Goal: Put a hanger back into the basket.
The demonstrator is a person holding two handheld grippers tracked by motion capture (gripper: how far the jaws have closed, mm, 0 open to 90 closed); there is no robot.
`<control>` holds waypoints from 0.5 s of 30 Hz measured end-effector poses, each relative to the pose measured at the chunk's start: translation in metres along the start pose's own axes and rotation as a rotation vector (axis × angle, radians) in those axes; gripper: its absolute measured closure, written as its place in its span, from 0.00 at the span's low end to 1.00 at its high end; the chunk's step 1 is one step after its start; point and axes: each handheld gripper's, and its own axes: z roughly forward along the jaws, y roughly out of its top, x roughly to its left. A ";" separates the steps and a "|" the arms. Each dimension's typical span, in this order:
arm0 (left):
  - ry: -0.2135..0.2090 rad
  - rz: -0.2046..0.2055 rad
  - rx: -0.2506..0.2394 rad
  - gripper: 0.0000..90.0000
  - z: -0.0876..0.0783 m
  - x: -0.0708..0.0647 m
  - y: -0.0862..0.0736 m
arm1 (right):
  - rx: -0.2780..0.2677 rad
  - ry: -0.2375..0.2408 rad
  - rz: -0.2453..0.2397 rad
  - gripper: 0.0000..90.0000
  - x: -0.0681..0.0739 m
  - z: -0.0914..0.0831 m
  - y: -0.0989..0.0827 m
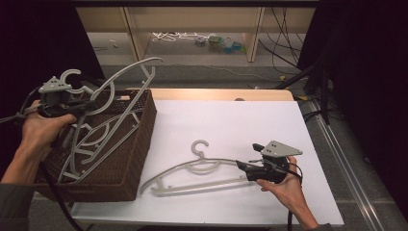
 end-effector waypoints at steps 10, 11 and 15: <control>0.053 -0.005 0.020 0.91 0.010 0.022 -0.022 | 0.003 0.002 -0.003 0.20 0.000 0.001 0.000; 0.058 -0.008 0.023 0.91 0.011 0.023 -0.025 | 0.009 0.000 -0.004 0.20 0.000 0.001 -0.001; 0.058 0.027 0.062 0.91 0.011 0.028 -0.036 | 0.009 0.003 0.008 0.20 -0.001 0.001 -0.001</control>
